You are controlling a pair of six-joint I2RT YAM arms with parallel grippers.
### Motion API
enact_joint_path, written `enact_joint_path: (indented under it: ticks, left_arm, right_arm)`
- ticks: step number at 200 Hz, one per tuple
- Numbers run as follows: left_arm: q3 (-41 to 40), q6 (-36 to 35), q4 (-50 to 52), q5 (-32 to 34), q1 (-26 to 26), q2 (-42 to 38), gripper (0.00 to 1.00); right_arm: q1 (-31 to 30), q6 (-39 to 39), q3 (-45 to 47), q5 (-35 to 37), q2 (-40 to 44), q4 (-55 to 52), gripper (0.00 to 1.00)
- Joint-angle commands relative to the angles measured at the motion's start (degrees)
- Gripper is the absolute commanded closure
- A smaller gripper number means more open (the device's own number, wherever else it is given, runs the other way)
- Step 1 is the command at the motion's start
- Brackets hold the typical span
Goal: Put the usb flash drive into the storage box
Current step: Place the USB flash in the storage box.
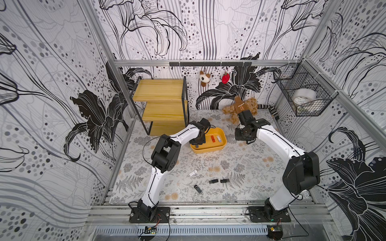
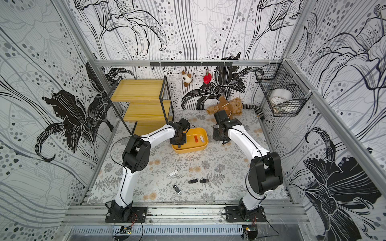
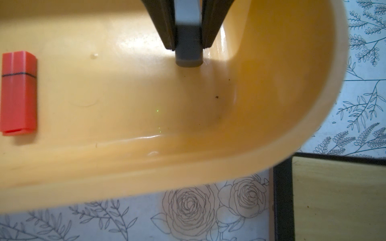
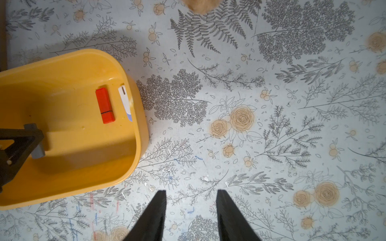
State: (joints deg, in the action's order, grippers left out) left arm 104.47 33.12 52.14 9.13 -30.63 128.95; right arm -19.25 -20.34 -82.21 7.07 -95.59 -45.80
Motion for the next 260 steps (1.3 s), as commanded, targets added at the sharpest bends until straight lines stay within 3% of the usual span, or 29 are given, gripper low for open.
enact_joint_path:
  ticks: [1,35,74,101,163,213,260]
  left_arm:
    - [1.71,-0.61,-0.14,-0.25,0.22,1.03,0.76]
    - [2.30,-0.74,-0.12,-0.59,0.22,1.37,0.73]
    - [2.76,-0.98,-0.37,-0.70,0.13,1.47,0.61]
    - [3.71,-0.87,0.51,0.11,-0.25,1.54,0.61]
    - [6.92,-0.48,3.05,2.60,-1.86,-9.18,0.52]
    - [-10.51,2.76,3.62,6.13,-5.07,-25.80,0.44]
    - [-32.09,10.43,-0.71,6.84,-15.04,-36.36,0.38]
  right_arm:
    - [-0.26,-0.71,0.94,-0.24,1.25,0.10,0.56]
    - [-0.27,-0.70,0.94,-0.22,1.25,0.08,0.56]
    - [-0.27,-0.67,1.09,-0.51,1.22,0.09,0.56]
    - [-0.26,-0.48,1.40,-0.23,1.50,0.00,0.56]
    - [-2.69,-1.23,5.52,-0.72,7.34,-0.02,0.56]
    - [-11.43,-7.55,13.13,0.82,13.06,-0.86,0.56]
    - [-13.72,-11.69,20.09,-0.30,18.43,-0.55,0.56]
